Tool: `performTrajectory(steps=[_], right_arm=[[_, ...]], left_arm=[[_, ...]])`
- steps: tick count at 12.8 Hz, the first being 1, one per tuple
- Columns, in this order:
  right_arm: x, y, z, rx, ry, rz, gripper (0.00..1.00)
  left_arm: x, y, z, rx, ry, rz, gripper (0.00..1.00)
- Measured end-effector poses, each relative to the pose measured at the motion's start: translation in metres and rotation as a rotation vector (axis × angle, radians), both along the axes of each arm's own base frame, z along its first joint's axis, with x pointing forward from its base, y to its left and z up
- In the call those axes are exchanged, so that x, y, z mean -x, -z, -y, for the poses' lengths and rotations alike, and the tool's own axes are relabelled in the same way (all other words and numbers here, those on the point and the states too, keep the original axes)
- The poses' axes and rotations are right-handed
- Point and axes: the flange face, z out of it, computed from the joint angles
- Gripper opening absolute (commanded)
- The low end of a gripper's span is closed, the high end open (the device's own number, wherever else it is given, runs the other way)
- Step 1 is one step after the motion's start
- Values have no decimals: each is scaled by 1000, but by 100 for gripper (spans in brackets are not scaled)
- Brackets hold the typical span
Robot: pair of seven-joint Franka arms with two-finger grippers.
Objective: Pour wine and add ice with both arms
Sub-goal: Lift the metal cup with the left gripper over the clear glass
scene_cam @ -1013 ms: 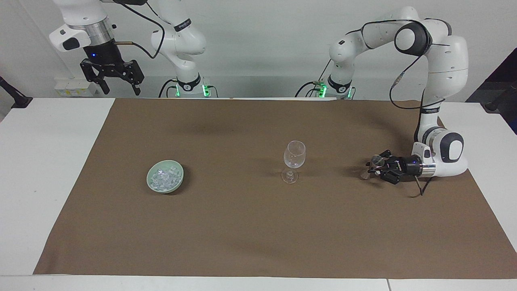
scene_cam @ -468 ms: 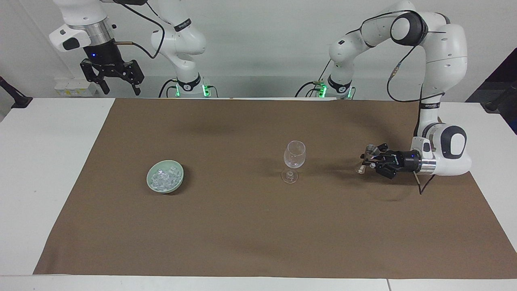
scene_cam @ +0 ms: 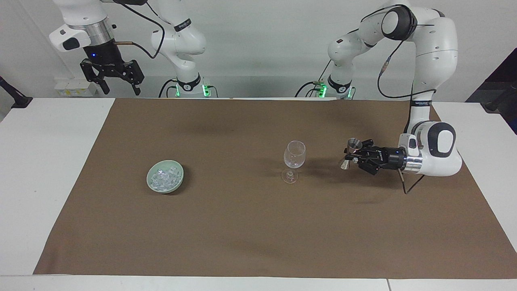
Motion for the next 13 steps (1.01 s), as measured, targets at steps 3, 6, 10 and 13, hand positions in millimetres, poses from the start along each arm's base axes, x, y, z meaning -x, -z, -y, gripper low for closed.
performTrajectory(steps=[3,6,10,13], right_arm=[[0,0,0,0,0,0,100],[0,0,0,0,0,0,100],[0,0,0,0,0,0,100],[0,0,0,0,0,0,100]], left_arm=[[-1,-8,27,-28,5,-15,2],[0,-25,48,-79,-3,-23,2],[1,-63,61,-150,-29,-49,1],[4,-77,74,-191,-46,-46,0]])
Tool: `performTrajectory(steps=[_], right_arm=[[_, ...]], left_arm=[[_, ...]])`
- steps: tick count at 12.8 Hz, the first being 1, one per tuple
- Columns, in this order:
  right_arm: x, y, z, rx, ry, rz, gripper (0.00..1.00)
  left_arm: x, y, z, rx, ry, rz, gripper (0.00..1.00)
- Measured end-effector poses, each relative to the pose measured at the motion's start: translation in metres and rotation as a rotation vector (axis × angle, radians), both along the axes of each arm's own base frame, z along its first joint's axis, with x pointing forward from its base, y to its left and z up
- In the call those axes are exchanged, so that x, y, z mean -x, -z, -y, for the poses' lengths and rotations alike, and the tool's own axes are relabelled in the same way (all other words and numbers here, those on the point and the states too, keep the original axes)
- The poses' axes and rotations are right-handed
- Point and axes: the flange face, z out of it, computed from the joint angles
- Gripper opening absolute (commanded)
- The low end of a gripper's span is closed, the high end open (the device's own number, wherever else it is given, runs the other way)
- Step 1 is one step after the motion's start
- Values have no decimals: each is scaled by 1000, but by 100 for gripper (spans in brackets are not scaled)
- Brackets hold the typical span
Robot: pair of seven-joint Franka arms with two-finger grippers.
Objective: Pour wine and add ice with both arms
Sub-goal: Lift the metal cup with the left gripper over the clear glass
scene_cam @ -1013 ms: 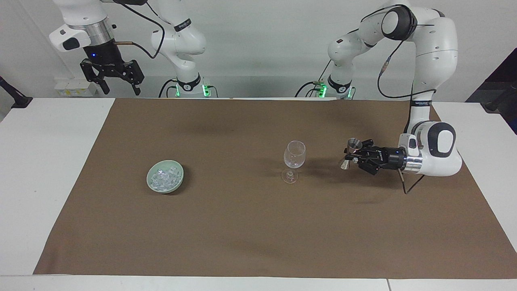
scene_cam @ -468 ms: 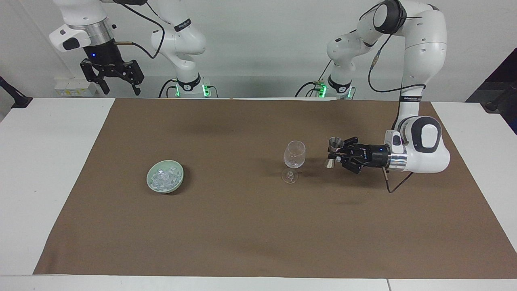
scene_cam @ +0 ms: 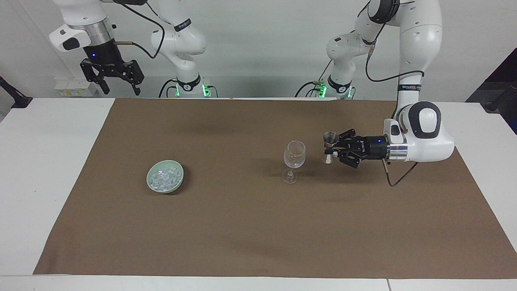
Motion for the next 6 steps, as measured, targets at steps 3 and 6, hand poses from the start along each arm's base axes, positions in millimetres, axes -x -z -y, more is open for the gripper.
performTrajectory(steps=[3,6], right_arm=[[0,0,0,0,0,0,100],[0,0,0,0,0,0,100]], left_arm=[[3,3,5,-32,-4,-3,0],[6,0,9,-75,4,6,0]])
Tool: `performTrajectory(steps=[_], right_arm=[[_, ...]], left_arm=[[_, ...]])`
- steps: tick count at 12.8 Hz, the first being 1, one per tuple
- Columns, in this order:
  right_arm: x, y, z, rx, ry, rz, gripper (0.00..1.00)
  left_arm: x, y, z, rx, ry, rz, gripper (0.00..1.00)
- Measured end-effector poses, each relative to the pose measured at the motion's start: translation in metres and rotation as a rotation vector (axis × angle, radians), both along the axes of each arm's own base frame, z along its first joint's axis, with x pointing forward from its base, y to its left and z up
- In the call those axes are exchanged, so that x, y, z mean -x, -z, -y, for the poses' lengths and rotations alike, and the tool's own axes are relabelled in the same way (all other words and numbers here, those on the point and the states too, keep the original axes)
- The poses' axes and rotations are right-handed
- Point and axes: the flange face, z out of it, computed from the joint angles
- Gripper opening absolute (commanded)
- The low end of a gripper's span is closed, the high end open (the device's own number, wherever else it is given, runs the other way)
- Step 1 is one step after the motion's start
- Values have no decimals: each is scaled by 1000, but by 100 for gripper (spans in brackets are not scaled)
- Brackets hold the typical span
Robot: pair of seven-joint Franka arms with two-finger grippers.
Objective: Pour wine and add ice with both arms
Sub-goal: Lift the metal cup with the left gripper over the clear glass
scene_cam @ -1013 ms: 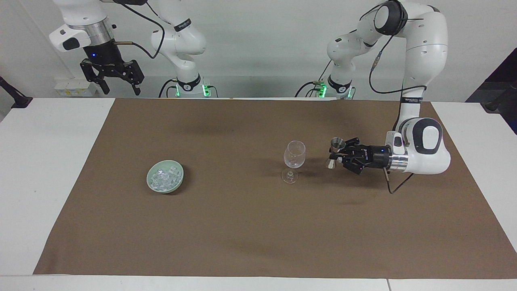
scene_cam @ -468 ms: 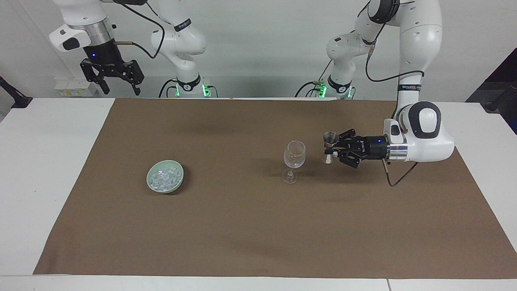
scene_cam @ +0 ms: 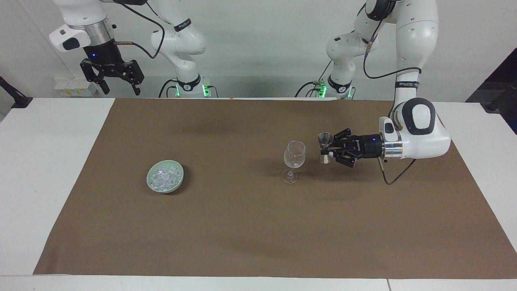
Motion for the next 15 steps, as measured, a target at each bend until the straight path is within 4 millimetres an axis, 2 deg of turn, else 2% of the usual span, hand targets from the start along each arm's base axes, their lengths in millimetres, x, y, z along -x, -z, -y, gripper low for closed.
performTrajectory(steps=[6,15], right_arm=[[0,0,0,0,0,0,100],[0,0,0,0,0,0,100]], left_arm=[[6,-14,18,-89,9,26,0],[15,-36,22,-224,21,3,0]])
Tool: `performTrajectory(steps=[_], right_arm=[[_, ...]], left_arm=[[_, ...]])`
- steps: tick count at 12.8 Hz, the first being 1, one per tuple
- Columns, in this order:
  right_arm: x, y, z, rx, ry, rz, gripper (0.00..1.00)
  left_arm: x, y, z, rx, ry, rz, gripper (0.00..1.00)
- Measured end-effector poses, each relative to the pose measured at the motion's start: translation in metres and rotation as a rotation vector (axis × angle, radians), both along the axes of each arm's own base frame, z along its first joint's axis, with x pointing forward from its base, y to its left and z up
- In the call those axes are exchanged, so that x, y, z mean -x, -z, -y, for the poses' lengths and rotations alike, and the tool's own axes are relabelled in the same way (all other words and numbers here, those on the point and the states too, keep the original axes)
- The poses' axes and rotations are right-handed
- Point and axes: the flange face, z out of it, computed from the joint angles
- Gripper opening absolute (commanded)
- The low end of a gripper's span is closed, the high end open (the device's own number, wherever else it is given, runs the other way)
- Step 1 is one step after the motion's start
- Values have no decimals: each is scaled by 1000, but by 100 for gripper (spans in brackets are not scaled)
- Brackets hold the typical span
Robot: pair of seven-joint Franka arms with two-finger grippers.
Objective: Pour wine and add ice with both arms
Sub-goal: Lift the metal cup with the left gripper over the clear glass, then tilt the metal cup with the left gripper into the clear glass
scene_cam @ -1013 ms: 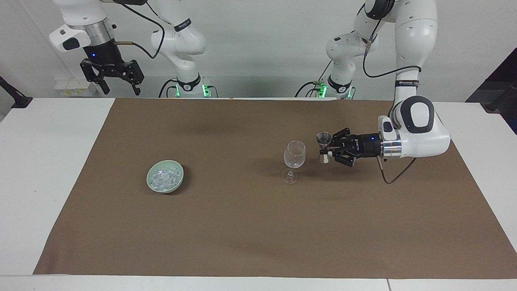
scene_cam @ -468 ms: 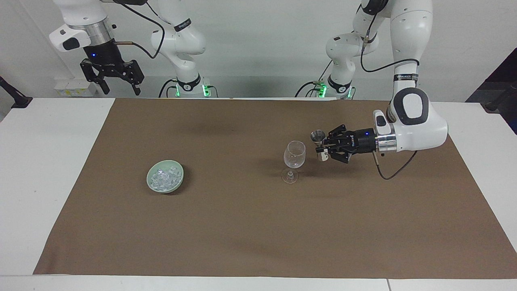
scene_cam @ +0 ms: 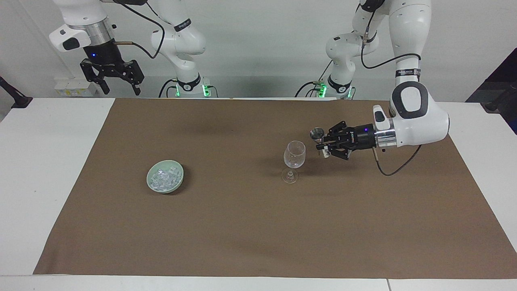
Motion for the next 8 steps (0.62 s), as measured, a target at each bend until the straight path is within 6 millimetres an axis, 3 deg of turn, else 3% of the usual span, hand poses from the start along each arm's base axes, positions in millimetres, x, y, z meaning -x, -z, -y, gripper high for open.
performTrajectory(steps=[8], right_arm=[[0,0,0,0,0,0,100]], left_arm=[[5,-7,16,-131,-24,-39,0]])
